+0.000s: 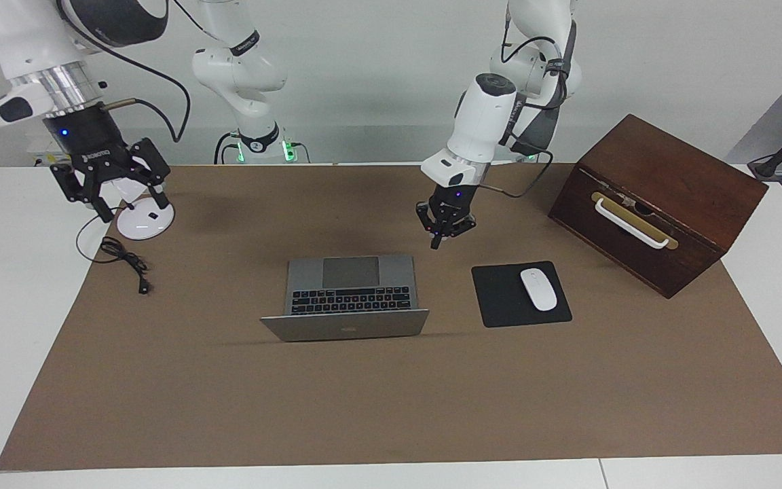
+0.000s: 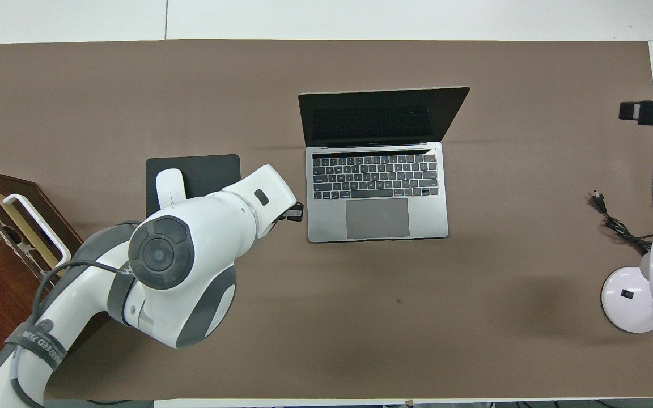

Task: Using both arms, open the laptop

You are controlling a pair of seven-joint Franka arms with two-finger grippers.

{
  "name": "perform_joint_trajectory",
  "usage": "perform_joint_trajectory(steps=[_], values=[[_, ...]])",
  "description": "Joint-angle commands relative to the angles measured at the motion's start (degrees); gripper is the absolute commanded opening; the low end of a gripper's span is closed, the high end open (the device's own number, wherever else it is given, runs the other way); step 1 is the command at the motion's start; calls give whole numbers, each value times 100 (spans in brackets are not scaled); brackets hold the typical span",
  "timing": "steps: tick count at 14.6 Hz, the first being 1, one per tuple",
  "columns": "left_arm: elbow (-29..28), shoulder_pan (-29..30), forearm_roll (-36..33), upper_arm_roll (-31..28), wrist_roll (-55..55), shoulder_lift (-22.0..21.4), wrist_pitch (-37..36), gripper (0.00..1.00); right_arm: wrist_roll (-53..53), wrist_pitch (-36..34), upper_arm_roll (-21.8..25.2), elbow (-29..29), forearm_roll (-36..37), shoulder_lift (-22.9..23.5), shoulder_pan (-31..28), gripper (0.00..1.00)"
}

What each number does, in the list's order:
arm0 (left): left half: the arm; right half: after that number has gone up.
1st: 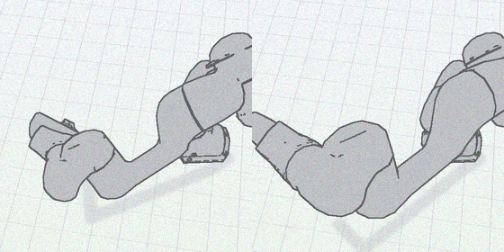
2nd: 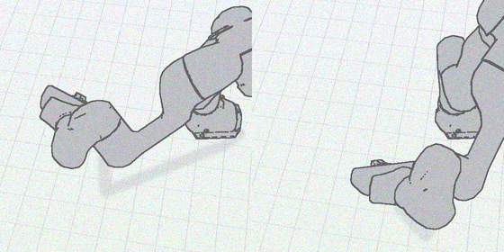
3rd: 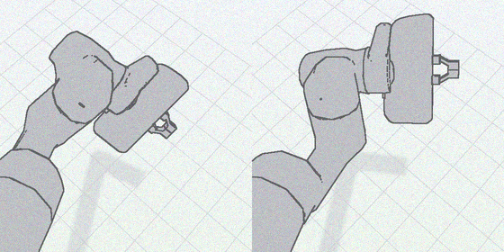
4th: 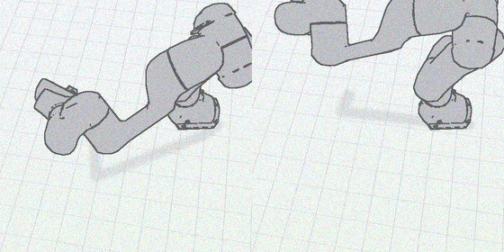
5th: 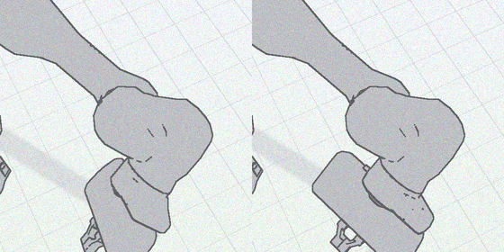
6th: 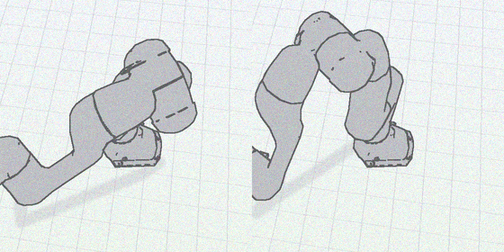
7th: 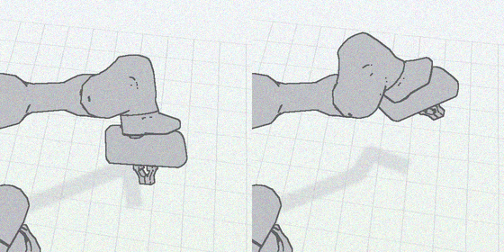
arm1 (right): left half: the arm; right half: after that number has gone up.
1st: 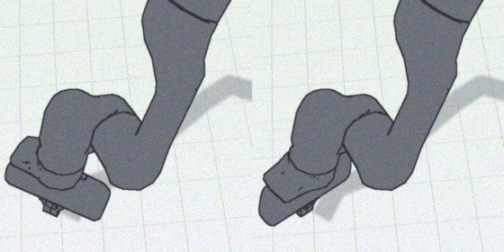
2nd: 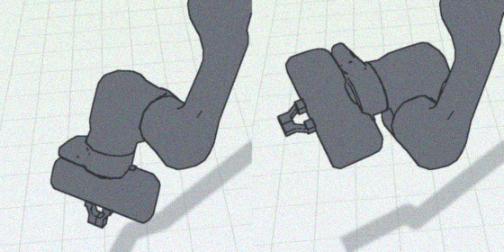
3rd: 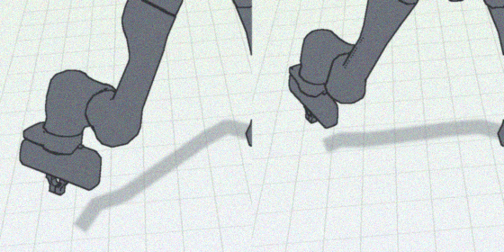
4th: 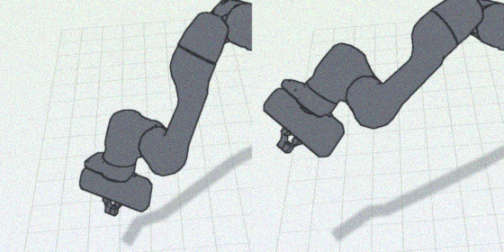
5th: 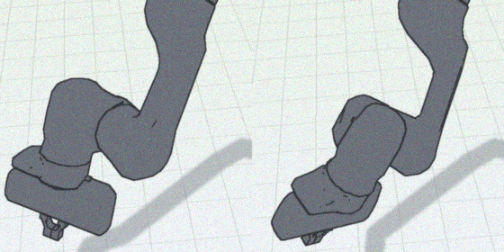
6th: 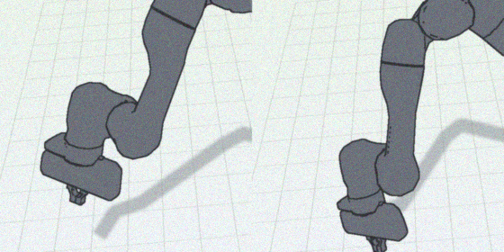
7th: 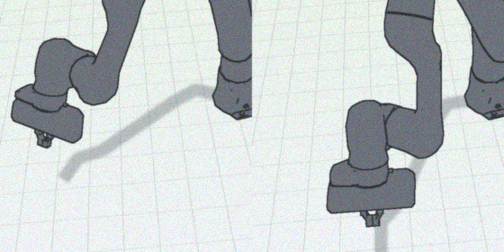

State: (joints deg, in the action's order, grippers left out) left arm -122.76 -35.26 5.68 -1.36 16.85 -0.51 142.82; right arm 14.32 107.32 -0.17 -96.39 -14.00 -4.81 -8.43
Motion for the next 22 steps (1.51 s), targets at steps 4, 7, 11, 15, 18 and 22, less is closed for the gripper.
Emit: perform_joint_trajectory(steps=[4,7,11,15,18,22], values=[[59,738,12,39,-576,-818,-1421,41,-2365,-1512,-159,279,302,-371,-45,100],[94,1125,3,30,-665,-1152,-1949,100,-2988,-1644,-177,279,293,-433,-18,100],[506,1688,-76,39,-1183,-1224,-2731,100,-2364,-1767,-203,262,1081,-494,383,100],[726,2198,-243,39,-1307,-1276,-3181,100,-2355,-1908,-229,43,1189,-652,570,100],[893,2689,-234,30,-1298,-1285,-3497,100,-2337,-1908,-229,-414,1172,-916,606,100],[1122,3375,-243,30,-1823,-1259,-3708,100,-2355,-2110,-229,-442,1128,-960,606,100]])
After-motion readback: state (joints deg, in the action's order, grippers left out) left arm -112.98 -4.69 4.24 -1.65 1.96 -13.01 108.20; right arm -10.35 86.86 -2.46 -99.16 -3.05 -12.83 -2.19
